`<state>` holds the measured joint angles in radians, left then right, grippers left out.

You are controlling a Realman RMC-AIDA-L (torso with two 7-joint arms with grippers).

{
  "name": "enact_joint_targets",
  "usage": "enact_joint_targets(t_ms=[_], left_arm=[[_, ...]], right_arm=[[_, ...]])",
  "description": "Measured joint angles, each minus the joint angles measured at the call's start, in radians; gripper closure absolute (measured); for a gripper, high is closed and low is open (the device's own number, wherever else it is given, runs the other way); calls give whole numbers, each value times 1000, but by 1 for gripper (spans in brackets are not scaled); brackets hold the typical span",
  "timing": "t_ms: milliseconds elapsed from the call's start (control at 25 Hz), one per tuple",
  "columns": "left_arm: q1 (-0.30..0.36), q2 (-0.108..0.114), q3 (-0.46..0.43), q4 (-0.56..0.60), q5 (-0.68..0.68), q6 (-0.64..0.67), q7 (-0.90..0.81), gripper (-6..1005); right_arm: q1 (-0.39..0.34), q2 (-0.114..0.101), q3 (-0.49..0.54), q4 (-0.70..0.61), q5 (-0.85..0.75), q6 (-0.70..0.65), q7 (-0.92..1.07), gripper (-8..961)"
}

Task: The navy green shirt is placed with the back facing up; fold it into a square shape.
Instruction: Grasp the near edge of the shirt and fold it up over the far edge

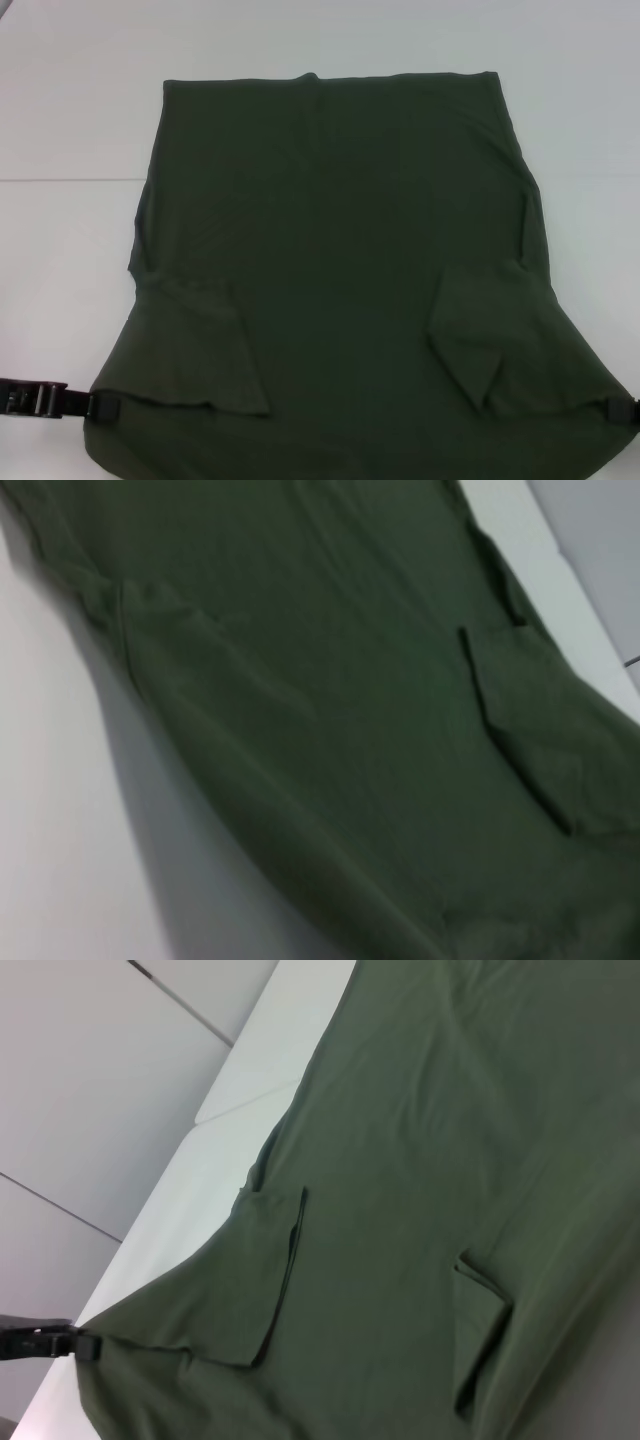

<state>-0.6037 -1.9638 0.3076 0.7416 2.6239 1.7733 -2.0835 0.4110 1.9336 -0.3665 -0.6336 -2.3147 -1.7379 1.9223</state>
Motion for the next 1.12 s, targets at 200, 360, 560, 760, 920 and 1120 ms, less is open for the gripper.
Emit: enact_joint_targets(t_ms=[200, 360, 560, 760, 920, 1120], left_arm=[[10, 7, -22, 5, -5, 45, 3, 973], [14, 12, -29, 12, 0, 76, 3, 973], [25, 18, -44, 25, 5, 122, -2, 973], [49, 20, -87, 35, 4, 197, 3, 972], [70, 22, -121, 46, 0, 250, 15, 972], [83, 23, -166, 53, -4, 259, 47, 972]], right_arm=[[-13, -4, 6, 0, 1, -19, -22, 914], [-29, -15, 20, 0, 2, -57, -61, 914], [-53, -30, 80, 1, 2, -169, -167, 913], [-79, -34, 117, 2, 2, -239, -248, 913], [-95, -39, 121, 21, 3, -243, -298, 914], [-96, -55, 146, 67, 3, -241, -331, 914]])
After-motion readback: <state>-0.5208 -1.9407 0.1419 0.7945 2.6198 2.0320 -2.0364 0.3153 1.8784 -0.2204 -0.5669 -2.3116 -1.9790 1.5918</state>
